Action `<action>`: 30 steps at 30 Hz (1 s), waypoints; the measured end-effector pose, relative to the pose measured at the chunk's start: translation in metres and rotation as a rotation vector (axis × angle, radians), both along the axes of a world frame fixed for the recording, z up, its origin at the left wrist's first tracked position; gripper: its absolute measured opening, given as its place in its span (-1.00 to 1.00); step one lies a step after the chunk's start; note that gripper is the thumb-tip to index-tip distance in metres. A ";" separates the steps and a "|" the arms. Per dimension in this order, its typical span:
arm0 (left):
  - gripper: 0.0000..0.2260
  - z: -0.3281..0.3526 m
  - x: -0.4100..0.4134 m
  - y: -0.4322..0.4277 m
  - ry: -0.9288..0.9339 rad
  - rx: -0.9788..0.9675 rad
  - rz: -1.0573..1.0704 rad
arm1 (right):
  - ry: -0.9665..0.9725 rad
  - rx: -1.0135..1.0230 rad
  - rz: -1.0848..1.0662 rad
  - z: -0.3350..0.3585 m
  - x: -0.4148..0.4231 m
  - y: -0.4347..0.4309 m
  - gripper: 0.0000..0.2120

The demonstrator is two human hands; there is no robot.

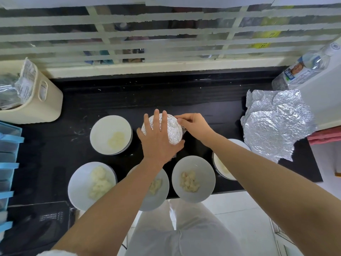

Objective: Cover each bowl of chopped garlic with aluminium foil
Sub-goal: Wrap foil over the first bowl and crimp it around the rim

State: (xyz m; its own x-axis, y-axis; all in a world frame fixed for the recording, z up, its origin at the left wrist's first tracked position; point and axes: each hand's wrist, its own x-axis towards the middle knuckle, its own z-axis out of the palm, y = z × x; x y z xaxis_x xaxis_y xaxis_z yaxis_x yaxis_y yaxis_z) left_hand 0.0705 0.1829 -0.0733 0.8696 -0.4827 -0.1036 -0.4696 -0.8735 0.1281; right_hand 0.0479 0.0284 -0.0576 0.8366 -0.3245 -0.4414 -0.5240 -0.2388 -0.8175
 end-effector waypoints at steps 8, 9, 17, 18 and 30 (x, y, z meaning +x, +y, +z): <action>-0.05 -0.002 0.000 -0.002 -0.022 0.002 -0.006 | -0.055 -0.057 0.076 -0.002 -0.022 -0.011 -0.78; -0.06 -0.001 0.000 -0.002 -0.022 0.003 -0.009 | -0.061 -0.067 0.071 -0.002 -0.022 -0.010 -0.80; -0.07 -0.001 0.000 -0.001 -0.021 -0.005 -0.010 | -0.058 -0.189 0.050 -0.001 -0.019 -0.006 -0.90; -0.07 0.000 0.000 -0.001 -0.020 -0.005 -0.008 | -0.057 -0.200 0.048 -0.001 -0.019 -0.006 -0.91; -0.05 0.000 -0.001 -0.001 -0.019 -0.002 -0.010 | -0.094 -0.374 -0.054 -0.003 -0.027 0.014 -0.96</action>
